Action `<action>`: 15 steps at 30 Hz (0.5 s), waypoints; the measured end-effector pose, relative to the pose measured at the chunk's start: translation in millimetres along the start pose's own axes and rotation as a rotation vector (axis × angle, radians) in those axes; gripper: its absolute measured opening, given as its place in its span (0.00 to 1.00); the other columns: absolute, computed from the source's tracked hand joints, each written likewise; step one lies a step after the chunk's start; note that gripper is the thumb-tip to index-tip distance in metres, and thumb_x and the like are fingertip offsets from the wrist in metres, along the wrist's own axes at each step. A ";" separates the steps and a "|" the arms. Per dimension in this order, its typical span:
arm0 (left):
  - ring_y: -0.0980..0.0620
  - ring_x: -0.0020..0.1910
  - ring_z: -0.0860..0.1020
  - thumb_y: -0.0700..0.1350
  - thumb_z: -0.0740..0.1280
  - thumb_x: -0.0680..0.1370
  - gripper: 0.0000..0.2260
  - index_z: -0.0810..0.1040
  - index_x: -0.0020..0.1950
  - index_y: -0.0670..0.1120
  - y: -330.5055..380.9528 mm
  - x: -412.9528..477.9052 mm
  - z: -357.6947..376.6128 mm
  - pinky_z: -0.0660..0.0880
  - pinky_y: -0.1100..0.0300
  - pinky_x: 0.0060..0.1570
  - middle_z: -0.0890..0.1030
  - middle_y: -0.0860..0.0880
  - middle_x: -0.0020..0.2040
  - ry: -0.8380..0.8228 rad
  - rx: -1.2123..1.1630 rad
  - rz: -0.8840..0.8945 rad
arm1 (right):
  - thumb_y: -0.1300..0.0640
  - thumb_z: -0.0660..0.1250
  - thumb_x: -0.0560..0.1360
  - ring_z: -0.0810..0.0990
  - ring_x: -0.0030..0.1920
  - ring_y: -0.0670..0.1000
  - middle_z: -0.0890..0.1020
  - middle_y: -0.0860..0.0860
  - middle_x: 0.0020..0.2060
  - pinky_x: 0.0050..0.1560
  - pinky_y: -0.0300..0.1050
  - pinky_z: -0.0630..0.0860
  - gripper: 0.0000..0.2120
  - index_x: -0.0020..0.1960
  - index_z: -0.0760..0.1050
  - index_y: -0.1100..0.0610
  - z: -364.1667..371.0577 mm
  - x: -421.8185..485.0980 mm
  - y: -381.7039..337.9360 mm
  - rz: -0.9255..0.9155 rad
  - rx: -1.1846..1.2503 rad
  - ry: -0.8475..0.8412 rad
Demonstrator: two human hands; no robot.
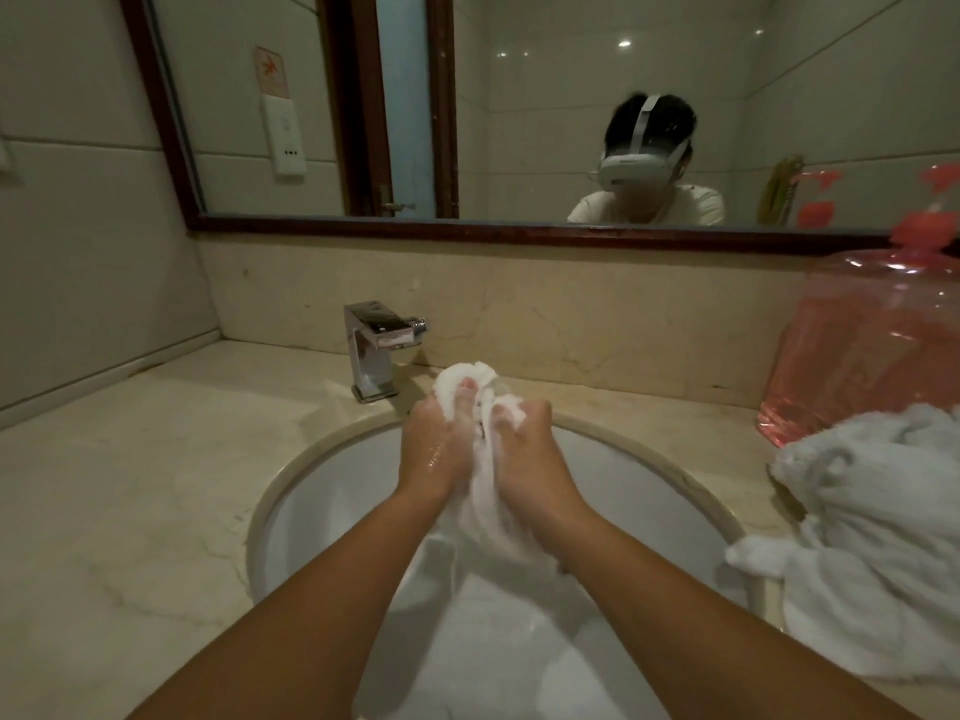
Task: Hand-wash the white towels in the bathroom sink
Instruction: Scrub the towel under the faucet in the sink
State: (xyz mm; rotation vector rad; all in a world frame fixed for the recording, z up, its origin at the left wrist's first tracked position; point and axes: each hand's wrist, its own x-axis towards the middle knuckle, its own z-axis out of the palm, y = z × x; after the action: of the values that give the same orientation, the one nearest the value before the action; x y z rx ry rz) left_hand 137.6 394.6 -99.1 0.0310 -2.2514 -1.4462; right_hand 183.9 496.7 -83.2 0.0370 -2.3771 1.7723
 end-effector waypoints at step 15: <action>0.37 0.57 0.85 0.76 0.58 0.76 0.39 0.85 0.63 0.43 5.3 2.6 -24.7 0.78 0.40 0.65 0.86 0.38 0.57 -0.532 -0.493 -0.504 | 0.41 0.88 0.47 0.86 0.57 0.68 0.86 0.64 0.57 0.67 0.68 0.78 0.50 0.65 0.83 0.61 -8.6 46.1 42.2 0.431 0.794 -0.084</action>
State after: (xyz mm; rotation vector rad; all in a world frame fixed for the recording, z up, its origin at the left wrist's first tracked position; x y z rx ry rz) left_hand 146.0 375.2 -85.2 0.0662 -2.2995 -2.5003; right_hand 134.3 521.1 -113.7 -0.3226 -1.6442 2.8496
